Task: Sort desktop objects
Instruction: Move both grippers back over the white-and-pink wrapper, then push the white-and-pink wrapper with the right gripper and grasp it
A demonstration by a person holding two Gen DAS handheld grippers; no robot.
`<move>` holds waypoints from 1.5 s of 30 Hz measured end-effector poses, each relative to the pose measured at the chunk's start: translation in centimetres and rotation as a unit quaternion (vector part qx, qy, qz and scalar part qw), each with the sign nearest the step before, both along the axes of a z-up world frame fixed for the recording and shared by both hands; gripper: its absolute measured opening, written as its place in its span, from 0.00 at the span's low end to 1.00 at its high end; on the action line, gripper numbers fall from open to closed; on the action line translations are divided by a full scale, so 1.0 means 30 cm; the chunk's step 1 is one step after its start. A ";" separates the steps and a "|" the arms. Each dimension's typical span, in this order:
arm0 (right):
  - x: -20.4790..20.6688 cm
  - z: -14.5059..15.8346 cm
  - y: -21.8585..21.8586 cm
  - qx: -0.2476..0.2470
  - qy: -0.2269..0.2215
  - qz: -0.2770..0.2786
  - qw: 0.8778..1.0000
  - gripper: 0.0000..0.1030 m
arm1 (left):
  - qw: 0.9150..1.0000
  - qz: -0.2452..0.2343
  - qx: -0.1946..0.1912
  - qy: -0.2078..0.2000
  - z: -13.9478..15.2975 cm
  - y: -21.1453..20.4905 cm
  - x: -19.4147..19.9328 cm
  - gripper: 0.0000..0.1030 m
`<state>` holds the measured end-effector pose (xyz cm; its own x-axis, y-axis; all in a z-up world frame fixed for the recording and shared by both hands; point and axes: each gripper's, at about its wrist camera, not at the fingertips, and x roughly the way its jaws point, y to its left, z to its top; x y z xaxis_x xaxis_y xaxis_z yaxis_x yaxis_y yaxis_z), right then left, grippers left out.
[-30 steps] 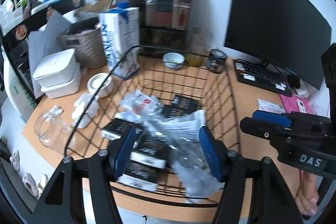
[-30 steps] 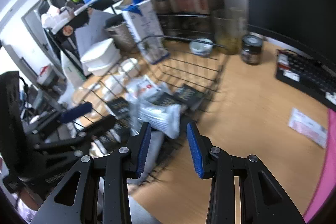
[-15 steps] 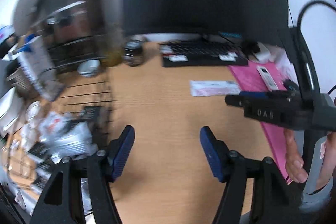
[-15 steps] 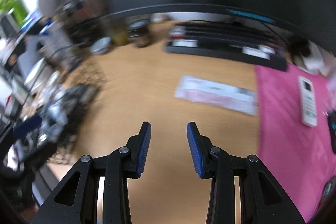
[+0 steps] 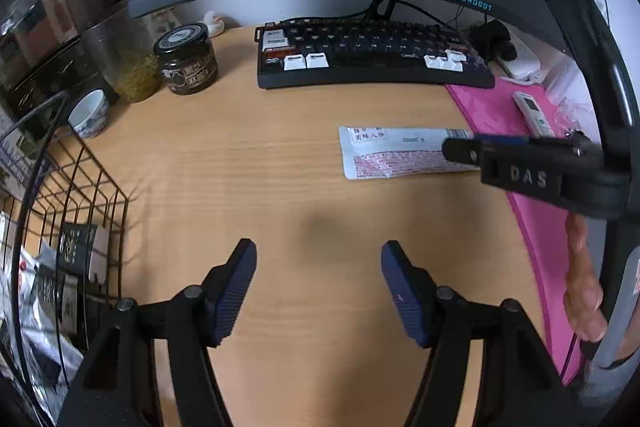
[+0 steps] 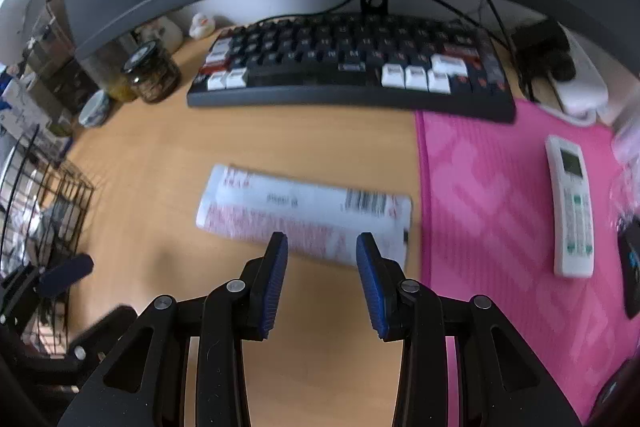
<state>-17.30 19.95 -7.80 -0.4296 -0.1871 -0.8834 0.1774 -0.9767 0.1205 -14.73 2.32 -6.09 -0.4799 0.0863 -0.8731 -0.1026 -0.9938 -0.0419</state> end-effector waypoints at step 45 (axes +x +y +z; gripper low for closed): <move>0.254 -0.023 0.128 0.097 0.017 0.005 0.995 0.35 | 0.998 -0.022 -0.019 -0.054 -0.102 0.154 0.049 0.68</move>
